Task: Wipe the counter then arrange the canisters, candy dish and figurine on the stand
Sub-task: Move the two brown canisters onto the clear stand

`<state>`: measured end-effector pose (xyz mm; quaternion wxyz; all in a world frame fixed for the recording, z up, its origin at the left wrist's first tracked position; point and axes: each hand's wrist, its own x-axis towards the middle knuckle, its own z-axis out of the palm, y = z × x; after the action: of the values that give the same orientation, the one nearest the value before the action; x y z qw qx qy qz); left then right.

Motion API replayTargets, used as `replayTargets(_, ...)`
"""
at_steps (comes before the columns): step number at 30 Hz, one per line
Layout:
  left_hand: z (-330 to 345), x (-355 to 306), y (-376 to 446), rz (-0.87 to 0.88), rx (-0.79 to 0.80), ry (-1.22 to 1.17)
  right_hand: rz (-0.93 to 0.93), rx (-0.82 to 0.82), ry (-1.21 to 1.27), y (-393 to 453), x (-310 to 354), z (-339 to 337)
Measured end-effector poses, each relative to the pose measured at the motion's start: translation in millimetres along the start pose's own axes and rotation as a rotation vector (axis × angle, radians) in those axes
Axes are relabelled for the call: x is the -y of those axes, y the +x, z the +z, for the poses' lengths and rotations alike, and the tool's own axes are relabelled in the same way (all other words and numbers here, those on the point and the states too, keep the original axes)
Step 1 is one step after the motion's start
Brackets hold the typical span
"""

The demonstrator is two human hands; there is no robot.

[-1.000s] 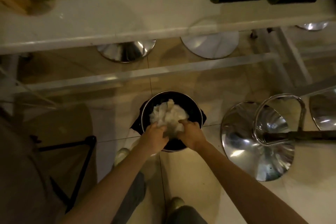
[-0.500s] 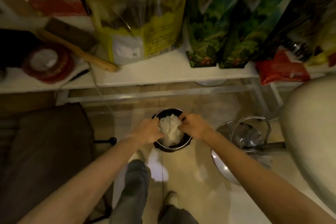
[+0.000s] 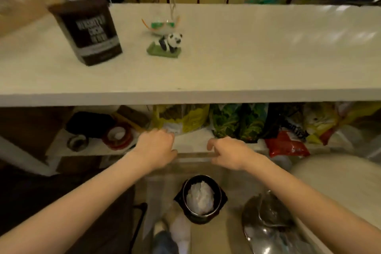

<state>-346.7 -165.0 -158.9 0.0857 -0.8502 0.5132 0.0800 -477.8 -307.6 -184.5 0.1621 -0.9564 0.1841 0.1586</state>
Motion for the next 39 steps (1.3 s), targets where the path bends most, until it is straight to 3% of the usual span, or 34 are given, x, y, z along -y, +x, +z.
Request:
replayTargets(9, -131, 65, -49, -0.109, -0.416, -0.062, -0.233, -0.191, -0.154, -11, 58, -117)
replayTargets(13, -156, 103, -54, -0.158, -0.696, -0.075, -0.337, -0.286, -0.170, 4, 88, -160)
replayTargets(16, -156, 136, -40, -0.242, -0.778, -0.111, -0.363, -0.357, -0.173, 27, 104, -186)
replayTargets(20, -144, 170, -15, -0.355, -0.755, -0.264, -0.341, -0.391, -0.124, 68, 119, -216)
replayTargets(23, -137, 189, 3, -0.418, -0.686, -0.518, -0.321, -0.374, -0.028, 100, 130, -229)
replayTargets(30, -136, 230, 31, -0.241, -0.335, -1.103, -0.325, -0.205, 0.280, 169, 148, -235)
replayTargets(34, -139, 249, 39, -0.115, -0.198, -1.155, -0.368, -0.083, 0.403, 190, 155, -235)
replayTargets(39, -138, 263, 46, -0.046, -0.205, -1.117, -0.440, -0.079, 0.429, 200, 159, -237)
